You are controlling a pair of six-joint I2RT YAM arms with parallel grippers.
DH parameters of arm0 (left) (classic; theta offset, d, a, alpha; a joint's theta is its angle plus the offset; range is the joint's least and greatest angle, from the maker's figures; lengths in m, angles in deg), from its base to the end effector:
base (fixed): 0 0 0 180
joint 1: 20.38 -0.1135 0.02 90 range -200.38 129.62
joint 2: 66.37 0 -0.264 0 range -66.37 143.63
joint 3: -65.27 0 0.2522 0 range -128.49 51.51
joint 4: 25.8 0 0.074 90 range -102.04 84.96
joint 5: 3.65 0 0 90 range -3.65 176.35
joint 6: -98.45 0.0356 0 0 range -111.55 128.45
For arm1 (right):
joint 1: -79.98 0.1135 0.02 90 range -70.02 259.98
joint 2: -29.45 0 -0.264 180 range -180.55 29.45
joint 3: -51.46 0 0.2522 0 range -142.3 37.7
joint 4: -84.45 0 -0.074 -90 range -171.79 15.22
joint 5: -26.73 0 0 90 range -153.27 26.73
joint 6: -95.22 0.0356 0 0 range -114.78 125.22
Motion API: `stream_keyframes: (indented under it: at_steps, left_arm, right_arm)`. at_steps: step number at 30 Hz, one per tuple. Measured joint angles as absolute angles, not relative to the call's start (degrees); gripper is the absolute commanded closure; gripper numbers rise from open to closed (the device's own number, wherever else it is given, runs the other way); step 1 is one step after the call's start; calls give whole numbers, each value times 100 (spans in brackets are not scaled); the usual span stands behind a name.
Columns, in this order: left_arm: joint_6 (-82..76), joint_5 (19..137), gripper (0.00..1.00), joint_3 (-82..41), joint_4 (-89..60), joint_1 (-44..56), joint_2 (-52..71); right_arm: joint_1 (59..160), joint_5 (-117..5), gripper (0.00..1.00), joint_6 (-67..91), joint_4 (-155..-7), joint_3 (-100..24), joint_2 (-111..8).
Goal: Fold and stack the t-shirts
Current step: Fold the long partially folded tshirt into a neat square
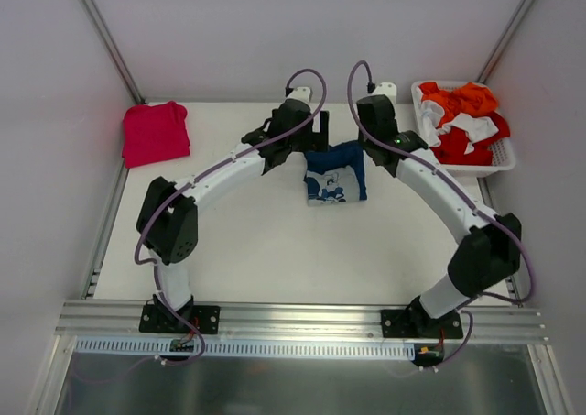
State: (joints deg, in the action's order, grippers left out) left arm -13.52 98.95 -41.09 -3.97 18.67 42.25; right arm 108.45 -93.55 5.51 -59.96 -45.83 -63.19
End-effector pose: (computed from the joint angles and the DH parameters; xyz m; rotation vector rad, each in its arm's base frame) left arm 0.3587 -0.2810 0.3094 0.1559 2.0051 -0.4694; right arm 0.3368 0.1622 0.3438 -0.1911 2.0306 -0.2448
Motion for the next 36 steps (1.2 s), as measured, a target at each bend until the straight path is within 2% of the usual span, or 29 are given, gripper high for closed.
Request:
stream_keyframes:
  at_steps: [4,7,16,36]
  left_arm:
    - [-1363,9954,1,-3543,-488,2077,3672]
    - [-1427,9980,1,-3084,-552,2203,3572]
    - [-1481,9552,1,-2767,-698,2184,4273]
    - [-1741,8772,1,-4172,-440,1830,5755]
  right_arm:
    - [10910,-9132,99,626,-5990,-4154,-5569]
    - [10956,-8979,99,648,-6029,-3759,-5475]
    - [10991,-8511,99,818,-6066,-3297,-6699]
    - [10609,-7462,100,1137,-5863,-4906,-8745]
